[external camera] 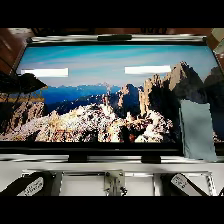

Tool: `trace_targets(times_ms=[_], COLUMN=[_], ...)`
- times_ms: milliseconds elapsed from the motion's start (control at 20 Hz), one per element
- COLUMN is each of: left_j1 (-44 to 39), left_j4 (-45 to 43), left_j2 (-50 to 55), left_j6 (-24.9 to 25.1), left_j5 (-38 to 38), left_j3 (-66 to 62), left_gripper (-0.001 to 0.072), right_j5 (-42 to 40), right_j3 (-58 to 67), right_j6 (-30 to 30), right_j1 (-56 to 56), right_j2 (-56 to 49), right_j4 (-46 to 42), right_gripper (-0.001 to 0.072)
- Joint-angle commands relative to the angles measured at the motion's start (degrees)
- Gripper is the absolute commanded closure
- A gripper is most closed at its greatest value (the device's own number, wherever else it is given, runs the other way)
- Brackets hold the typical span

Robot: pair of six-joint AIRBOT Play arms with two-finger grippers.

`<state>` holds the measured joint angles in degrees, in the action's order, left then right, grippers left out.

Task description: Fold the shirts.

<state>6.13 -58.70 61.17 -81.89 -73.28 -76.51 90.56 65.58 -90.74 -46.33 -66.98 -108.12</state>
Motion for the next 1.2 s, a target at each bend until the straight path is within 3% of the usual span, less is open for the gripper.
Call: trace_targets(times_ms=[0, 150, 200, 250, 300, 350, 450, 550, 750, 1150], left_j1=[-4.83, -14.62, -17.33, -19.12, -19.87, -20.28, -20.50, -20.52, -20.09, -20.09], left_j4=[-11.76, -35.82, -41.81, -43.78, -42.47, -40.87, -37.44, -34.73, -34.53, -34.88], left_j2=[2.12, 6.71, 8.31, 9.86, 11.43, 13.00, 14.67, 12.98, 8.59, 8.85], left_j6=[-0.68, -6.56, -7.98, -8.41, -8.44, -9.88, -13.33, -13.40, -13.40, -13.40], left_j5=[1.27, -5.46, -7.26, -8.22, -8.96, -9.79, -12.31, -10.32, -3.02, 4.39], left_j3=[-0.68, -5.03, -5.51, -5.44, -5.42, -5.16, -2.62, 2.71, 11.76, 11.89], left_gripper=[0.0680, 0.0679, 0.0678, 0.0631, 0.0358, 0.0000, -0.0012, -0.0011, -0.0011, -0.0010], right_j5=[-8.26, -19.71, -20.26, -18.86, -16.04, -12.28, -5.53, -5.16, -7.19, -7.17], right_j3=[17.44, 25.92, 25.88, 25.33, 23.93, 22.25, 17.68, 12.50, 9.77, 9.77], right_j6=[-1.53, -1.22, -1.46, -2.62, -5.11, -7.06, -6.58, -6.88, -8.17, -8.17], right_j1=[5.79, 22.64, 30.53, 37.64, 44.19, 48.68, 53.94, 56.28, 57.57, 57.51], right_j2=[1.99, 2.03, 1.77, 0.90, -0.81, -2.84, -7.19, -8.94, -8.85, -8.85], right_j4=[5.55, 13.44, 12.74, 12.15, 11.69, 12.87, 21.22, 26.08, 25.68, 25.51], right_gripper=[0.0186, 0.0186, 0.0185, 0.0185, 0.0185, 0.0185, 0.0185, 0.0185, 0.0185, 0.0185])
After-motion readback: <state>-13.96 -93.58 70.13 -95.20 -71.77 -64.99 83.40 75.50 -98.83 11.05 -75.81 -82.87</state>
